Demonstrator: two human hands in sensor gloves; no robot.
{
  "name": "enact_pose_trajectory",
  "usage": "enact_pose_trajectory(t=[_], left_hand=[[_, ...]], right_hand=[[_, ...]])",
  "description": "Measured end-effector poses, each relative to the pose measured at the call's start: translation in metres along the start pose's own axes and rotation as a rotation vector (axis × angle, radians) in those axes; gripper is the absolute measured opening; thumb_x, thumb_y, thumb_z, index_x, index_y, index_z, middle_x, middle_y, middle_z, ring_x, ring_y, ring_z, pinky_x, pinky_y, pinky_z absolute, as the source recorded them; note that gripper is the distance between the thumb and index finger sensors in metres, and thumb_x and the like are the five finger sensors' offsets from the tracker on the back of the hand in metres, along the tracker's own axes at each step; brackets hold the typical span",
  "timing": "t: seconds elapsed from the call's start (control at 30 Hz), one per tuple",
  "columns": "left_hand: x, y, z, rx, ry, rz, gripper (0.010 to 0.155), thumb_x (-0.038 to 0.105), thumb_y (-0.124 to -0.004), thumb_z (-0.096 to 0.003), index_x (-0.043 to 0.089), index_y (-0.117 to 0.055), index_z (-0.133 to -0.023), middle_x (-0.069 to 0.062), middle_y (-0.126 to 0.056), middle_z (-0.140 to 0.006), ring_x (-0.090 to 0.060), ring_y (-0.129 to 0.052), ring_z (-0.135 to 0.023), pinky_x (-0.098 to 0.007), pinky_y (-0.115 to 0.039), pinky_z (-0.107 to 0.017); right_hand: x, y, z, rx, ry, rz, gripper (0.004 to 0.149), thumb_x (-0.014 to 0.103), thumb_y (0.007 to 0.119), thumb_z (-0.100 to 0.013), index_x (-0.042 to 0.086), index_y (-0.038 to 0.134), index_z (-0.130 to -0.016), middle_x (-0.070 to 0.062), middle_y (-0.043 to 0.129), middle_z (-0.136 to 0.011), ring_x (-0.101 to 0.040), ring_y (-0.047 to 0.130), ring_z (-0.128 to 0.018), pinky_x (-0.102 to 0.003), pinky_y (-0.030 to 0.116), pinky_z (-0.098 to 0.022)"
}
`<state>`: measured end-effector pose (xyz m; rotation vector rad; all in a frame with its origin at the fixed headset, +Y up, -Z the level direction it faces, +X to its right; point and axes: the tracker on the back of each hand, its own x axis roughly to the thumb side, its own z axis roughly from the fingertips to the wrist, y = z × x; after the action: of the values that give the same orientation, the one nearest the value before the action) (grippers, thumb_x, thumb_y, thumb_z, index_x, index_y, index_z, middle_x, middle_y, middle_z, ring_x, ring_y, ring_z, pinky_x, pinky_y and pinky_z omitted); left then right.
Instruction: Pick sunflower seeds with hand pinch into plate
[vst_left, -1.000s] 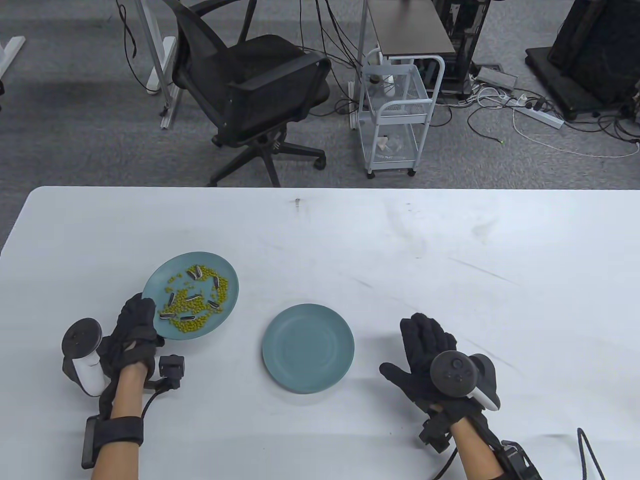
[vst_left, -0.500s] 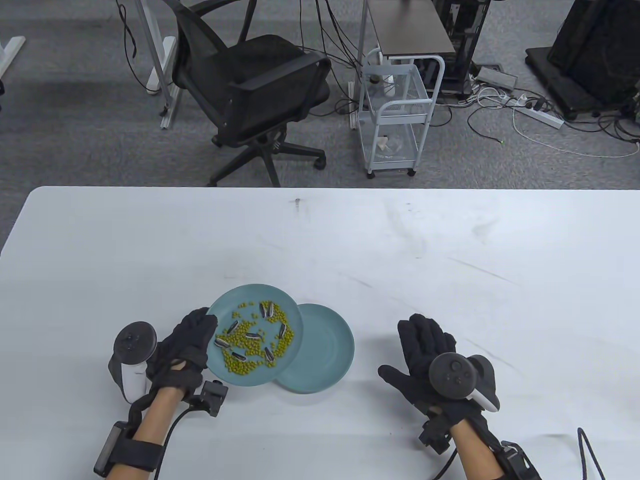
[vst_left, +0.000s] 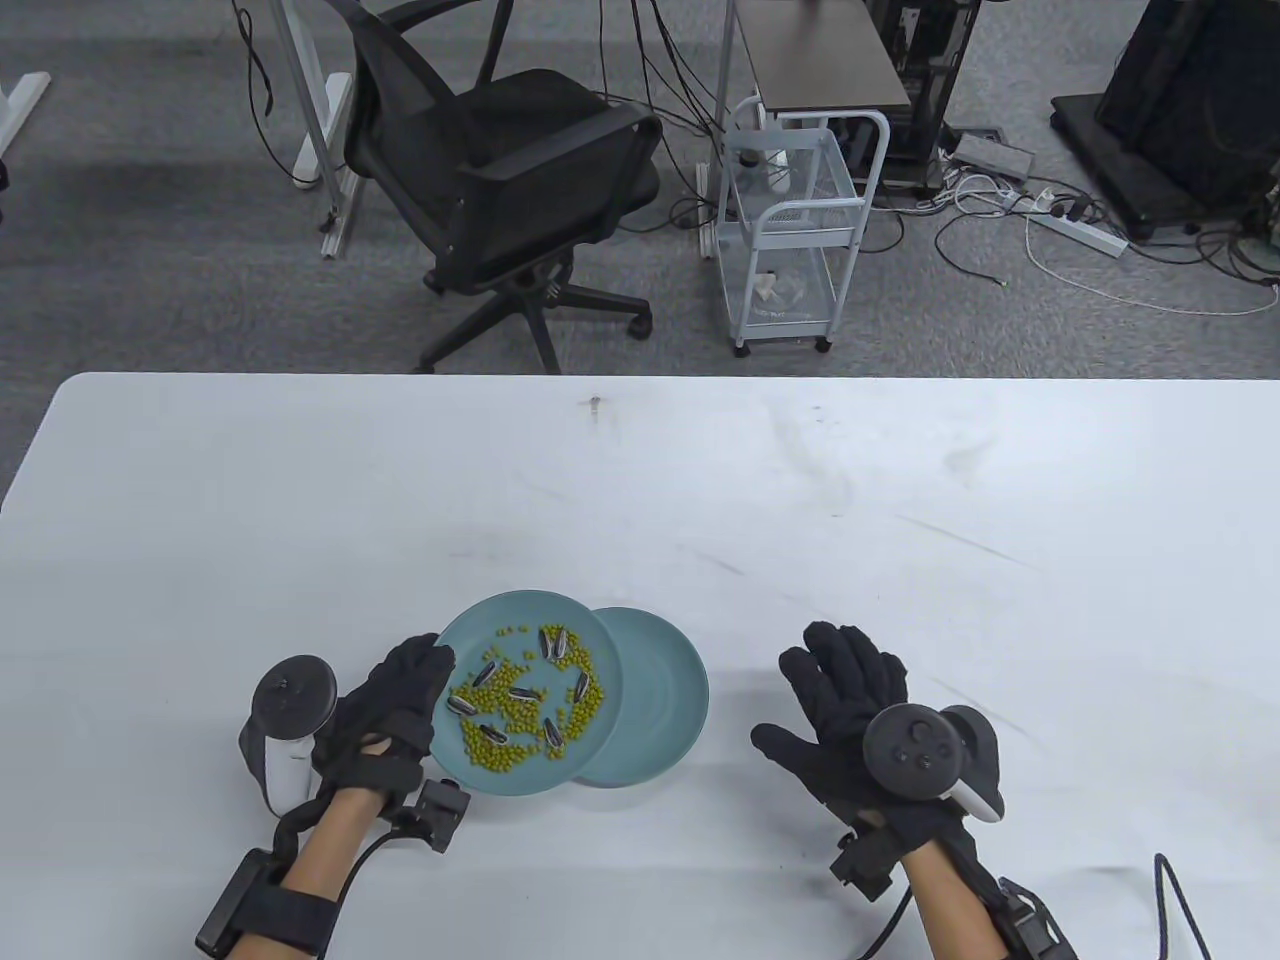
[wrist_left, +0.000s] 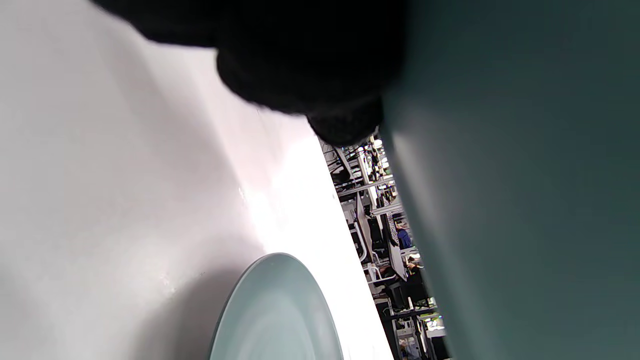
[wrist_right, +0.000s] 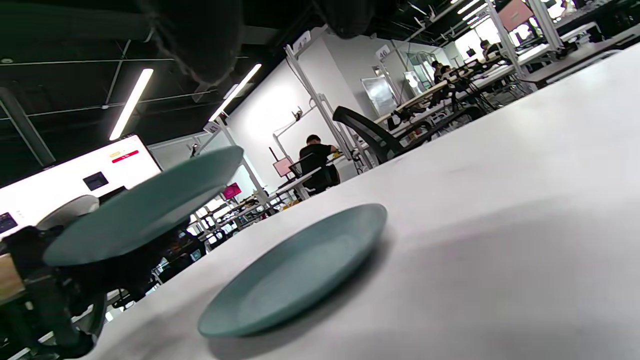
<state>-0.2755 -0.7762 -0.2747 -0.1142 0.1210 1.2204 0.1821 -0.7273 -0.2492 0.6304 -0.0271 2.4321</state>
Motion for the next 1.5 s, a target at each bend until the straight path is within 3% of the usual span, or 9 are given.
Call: enact_pose_trajectory(t=[0.13,0.2,0.27,0.43,0.57,0.7,0.87,1.07,1.5], left_hand=[[-0.001,0.000,-0.002,-0.017,0.000,0.029,0.042,0.040,-0.071,-0.0601,0.016,-0.068,-0.094,0.009,-0.094,-0.067,-0.010,-0.097,-0.016,-0.031,-0.083,-0.017],[-0.003,-0.001,-0.003,-0.026,0.014,0.055,0.042,0.039,-0.071,-0.0602,0.016,-0.067,-0.095,0.007,-0.095,-0.068,-0.012,-0.097,-0.013,-0.031,-0.083,-0.015],[-0.002,0.000,-0.003,-0.024,0.016,0.050,0.042,0.039,-0.071,-0.0602,0.015,-0.067,-0.095,0.006,-0.096,-0.069,-0.012,-0.097,-0.010,-0.030,-0.082,-0.013],[-0.002,-0.001,-0.003,-0.029,0.016,0.044,0.042,0.039,-0.070,-0.0605,0.015,-0.065,-0.095,0.004,-0.097,-0.072,-0.012,-0.096,-0.010,-0.030,-0.082,-0.013],[-0.003,-0.004,-0.003,-0.041,0.016,0.055,0.042,0.039,-0.071,-0.0604,0.015,-0.064,-0.095,0.003,-0.097,-0.072,-0.013,-0.096,-0.010,-0.031,-0.082,-0.013],[-0.001,-0.007,-0.002,-0.059,0.002,0.052,0.043,0.040,-0.071,-0.0603,0.016,-0.064,-0.095,0.003,-0.096,-0.073,-0.013,-0.096,-0.011,-0.031,-0.082,-0.015],[-0.002,-0.009,0.000,-0.065,-0.008,0.056,0.043,0.040,-0.071,-0.0602,0.014,-0.064,-0.094,0.002,-0.097,-0.072,-0.013,-0.096,-0.011,-0.031,-0.082,-0.014],[-0.003,-0.011,0.002,-0.073,0.001,0.092,0.043,0.040,-0.070,-0.0606,0.014,-0.063,-0.094,0.003,-0.096,-0.073,-0.012,-0.096,-0.011,-0.030,-0.082,-0.015],[-0.004,-0.015,0.003,-0.092,0.000,0.079,0.044,0.040,-0.069,-0.0608,0.013,-0.060,-0.094,0.002,-0.095,-0.074,-0.012,-0.096,-0.012,-0.030,-0.082,-0.015]], right_hand=[[0.029,-0.002,-0.016,0.016,-0.074,0.016,0.068,0.041,0.083,-0.059,-0.001,0.056,-0.106,-0.033,0.031,-0.115,-0.062,0.020,-0.101,-0.081,0.016,-0.062],[0.052,0.001,-0.030,-0.020,-0.168,0.011,0.049,0.038,0.087,-0.057,0.008,0.077,-0.095,-0.026,0.046,-0.117,-0.064,0.031,-0.102,-0.082,0.023,-0.063],[0.068,0.003,-0.040,-0.051,-0.218,0.006,0.037,0.034,0.090,-0.056,0.013,0.087,-0.086,-0.024,0.055,-0.115,-0.065,0.039,-0.101,-0.083,0.027,-0.063],[0.118,0.015,-0.072,-0.084,-0.302,0.002,0.035,0.033,0.093,-0.053,0.014,0.091,-0.082,-0.019,0.069,-0.111,-0.064,0.053,-0.100,-0.084,0.034,-0.063],[0.149,0.029,-0.099,-0.025,-0.293,0.053,0.037,0.033,0.091,-0.055,0.009,0.090,-0.083,-0.024,0.063,-0.113,-0.065,0.046,-0.101,-0.084,0.030,-0.063],[0.170,0.050,-0.125,0.118,-0.198,0.165,0.039,0.031,0.090,-0.057,0.006,0.088,-0.086,-0.029,0.043,-0.119,-0.067,0.021,-0.103,-0.084,0.014,-0.060],[0.180,0.078,-0.144,0.225,-0.179,0.336,0.038,0.028,0.092,-0.055,0.005,0.088,-0.085,-0.034,0.033,-0.118,-0.068,0.014,-0.099,-0.084,0.011,-0.057],[0.178,0.103,-0.148,0.333,-0.155,0.479,0.043,0.028,0.092,-0.054,0.002,0.086,-0.088,-0.035,0.030,-0.117,-0.069,0.013,-0.098,-0.084,0.012,-0.057],[0.170,0.108,-0.152,0.350,-0.120,0.437,0.035,0.021,0.088,-0.057,-0.002,0.089,-0.083,-0.035,0.036,-0.116,-0.068,0.018,-0.099,-0.083,0.015,-0.059]])
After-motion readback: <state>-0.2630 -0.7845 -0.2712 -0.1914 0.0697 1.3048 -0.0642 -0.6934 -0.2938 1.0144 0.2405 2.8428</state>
